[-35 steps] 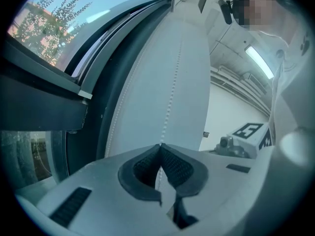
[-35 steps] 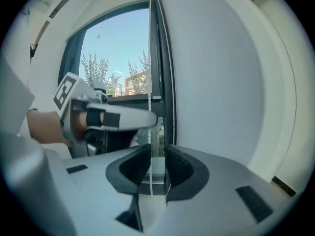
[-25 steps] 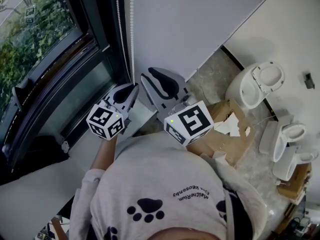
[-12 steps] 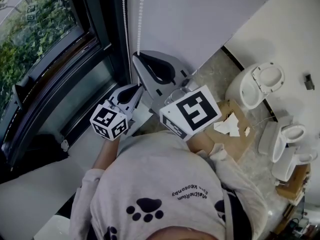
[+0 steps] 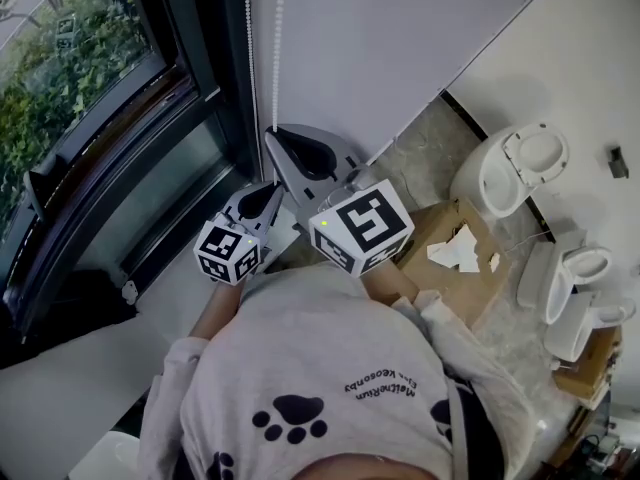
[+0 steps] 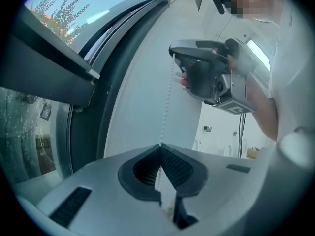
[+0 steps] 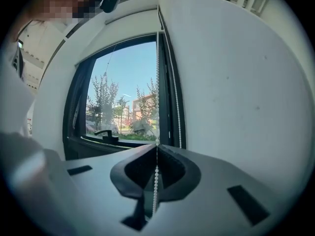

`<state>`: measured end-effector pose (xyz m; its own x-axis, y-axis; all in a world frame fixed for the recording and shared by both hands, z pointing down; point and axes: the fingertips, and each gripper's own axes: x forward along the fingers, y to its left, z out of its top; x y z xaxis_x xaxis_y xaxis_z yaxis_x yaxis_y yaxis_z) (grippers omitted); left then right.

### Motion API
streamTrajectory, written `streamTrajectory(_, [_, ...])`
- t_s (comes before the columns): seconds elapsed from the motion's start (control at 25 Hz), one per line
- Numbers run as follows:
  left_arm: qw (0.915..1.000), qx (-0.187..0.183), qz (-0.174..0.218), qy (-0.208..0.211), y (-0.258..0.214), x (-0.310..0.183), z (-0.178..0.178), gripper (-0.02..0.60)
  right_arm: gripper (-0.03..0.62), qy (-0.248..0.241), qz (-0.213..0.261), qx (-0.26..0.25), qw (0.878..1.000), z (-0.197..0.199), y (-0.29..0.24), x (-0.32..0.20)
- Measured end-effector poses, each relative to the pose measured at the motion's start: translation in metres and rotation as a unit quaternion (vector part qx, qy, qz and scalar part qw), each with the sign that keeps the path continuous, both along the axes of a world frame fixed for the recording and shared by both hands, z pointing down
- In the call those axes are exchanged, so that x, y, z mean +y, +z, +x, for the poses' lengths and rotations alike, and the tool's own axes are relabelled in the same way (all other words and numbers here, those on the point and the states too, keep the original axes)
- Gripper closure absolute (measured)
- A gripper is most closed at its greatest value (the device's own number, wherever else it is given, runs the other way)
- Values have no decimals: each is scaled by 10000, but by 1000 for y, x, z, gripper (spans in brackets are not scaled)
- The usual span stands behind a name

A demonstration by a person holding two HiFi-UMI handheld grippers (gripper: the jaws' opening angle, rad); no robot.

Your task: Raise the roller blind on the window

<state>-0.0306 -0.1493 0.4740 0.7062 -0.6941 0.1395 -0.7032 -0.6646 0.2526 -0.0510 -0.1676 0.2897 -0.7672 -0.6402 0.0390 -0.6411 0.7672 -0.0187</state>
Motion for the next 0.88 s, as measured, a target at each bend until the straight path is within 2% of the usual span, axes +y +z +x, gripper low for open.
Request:
streamTrajectory(0.16, [9999, -126, -96, -39, 20, 2, -2, 572, 585, 135, -20, 150, 9998, 2, 21, 0])
streamTrajectory(0.64, [9984, -235, -502, -61, 63, 17, -7, 572, 585, 52, -338, 359, 9988, -5, 66, 3])
streamTrajectory(0.88, [9990, -312, -298, 111, 56, 22, -4, 568, 585, 93, -324, 321, 9989, -3, 67, 1])
